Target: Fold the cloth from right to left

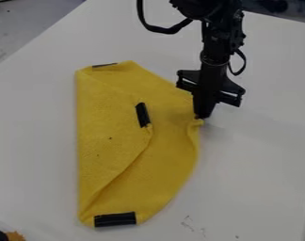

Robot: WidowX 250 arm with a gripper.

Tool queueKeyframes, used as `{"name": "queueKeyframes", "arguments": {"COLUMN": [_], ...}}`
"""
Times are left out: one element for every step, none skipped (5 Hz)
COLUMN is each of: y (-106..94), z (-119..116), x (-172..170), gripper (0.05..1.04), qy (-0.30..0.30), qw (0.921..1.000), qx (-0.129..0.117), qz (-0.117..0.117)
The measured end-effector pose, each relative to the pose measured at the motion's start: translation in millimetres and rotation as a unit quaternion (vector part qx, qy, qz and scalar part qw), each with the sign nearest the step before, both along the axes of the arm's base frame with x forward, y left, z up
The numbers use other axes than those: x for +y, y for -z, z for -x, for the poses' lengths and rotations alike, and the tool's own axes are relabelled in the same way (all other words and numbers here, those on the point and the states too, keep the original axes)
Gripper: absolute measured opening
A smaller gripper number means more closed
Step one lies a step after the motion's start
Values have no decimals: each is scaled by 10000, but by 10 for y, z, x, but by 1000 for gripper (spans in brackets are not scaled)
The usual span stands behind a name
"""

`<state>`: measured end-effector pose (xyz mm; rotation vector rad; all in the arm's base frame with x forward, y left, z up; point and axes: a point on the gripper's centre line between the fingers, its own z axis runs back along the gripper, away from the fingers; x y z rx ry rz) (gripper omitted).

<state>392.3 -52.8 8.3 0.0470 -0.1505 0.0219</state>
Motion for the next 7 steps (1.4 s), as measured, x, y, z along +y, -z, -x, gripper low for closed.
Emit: {"name": "queueKeyframes", "arguments": {"y": [-260,-560,-473,-268,-139,-104,-104], "z": [22,217,475,635,726,770,805], "x": [68,291,570,687,766,827,866], "gripper": [70,68,68,68,68,68,94], "qy": [-344,-886,-1259,-1406,-1448,-1450,-1436], "qw": [9990,9944,9906,9884,9869,9871,9882], "qx": [-250,-547,-522,-541,-630,-607,-505], "qz": [-110,-181,-82,173,334,305,174]}}
